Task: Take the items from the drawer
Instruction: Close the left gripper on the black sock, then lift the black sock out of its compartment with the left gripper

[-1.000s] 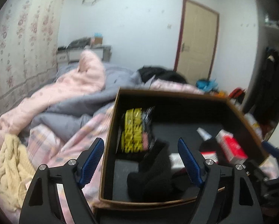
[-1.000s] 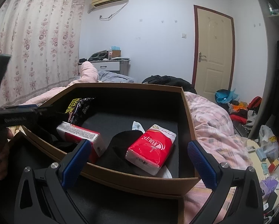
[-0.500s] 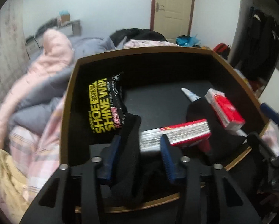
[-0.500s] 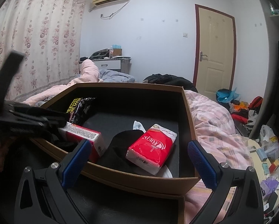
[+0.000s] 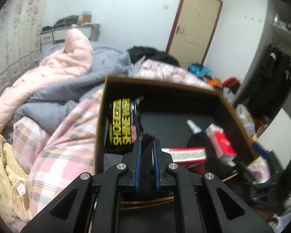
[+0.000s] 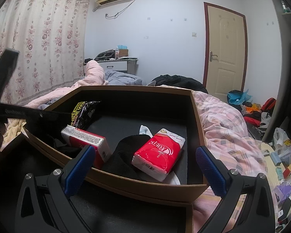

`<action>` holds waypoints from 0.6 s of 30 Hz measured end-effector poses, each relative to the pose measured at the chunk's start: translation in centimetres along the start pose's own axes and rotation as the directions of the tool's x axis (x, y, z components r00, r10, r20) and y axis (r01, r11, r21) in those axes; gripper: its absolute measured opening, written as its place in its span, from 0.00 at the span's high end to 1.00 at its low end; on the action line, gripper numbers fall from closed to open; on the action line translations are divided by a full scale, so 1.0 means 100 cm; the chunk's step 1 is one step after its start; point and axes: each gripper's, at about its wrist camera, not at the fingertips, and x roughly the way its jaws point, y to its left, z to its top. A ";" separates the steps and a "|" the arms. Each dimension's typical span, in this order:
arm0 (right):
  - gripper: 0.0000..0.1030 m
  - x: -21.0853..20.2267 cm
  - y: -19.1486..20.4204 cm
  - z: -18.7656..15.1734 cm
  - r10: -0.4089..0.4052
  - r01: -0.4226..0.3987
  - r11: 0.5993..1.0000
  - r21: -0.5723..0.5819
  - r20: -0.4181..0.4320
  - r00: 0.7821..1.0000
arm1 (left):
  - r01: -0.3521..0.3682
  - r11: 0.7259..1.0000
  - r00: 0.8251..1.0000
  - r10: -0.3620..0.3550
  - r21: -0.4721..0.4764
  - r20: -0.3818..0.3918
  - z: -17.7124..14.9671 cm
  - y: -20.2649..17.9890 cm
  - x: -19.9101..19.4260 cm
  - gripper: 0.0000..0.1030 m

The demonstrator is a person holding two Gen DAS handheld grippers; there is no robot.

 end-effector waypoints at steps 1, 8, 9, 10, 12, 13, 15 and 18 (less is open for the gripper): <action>0.01 0.000 0.000 0.000 0.002 -0.002 1.000 -0.001 0.000 1.000 | 0.004 1.000 1.000 -0.004 -0.001 0.010 0.001 0.000 -0.006 0.93; 0.01 0.000 0.002 0.001 0.003 -0.003 1.000 -0.001 0.001 1.000 | -0.035 0.997 0.997 0.030 0.064 0.073 0.008 -0.009 -0.029 0.92; 0.01 0.000 0.002 0.001 0.003 -0.003 1.000 -0.001 0.001 1.000 | -0.048 0.996 0.996 0.041 0.075 0.084 0.006 -0.011 -0.029 0.92; 0.01 0.000 0.002 0.001 0.003 -0.003 1.000 -0.001 0.001 1.000 | -0.053 0.996 0.995 0.045 0.078 0.093 0.004 -0.012 -0.029 0.92; 0.01 0.000 0.002 0.001 0.003 -0.003 1.000 0.000 0.001 1.000 | -0.051 0.996 0.994 0.044 0.074 0.101 0.002 -0.013 -0.029 0.92; 0.01 0.000 0.002 0.001 0.003 -0.003 1.000 -0.001 0.001 1.000 | -0.050 0.996 0.994 0.042 0.072 0.103 0.002 -0.013 -0.029 0.92; 0.01 0.000 0.002 0.001 0.003 -0.003 1.000 -0.001 0.001 1.000 | -0.055 0.997 0.993 0.048 0.057 0.110 0.003 -0.012 -0.030 0.92; 0.01 0.000 0.003 0.001 0.003 -0.003 1.000 -0.001 0.001 1.000 | -0.055 0.998 0.994 0.052 0.026 0.100 0.005 -0.006 -0.028 0.92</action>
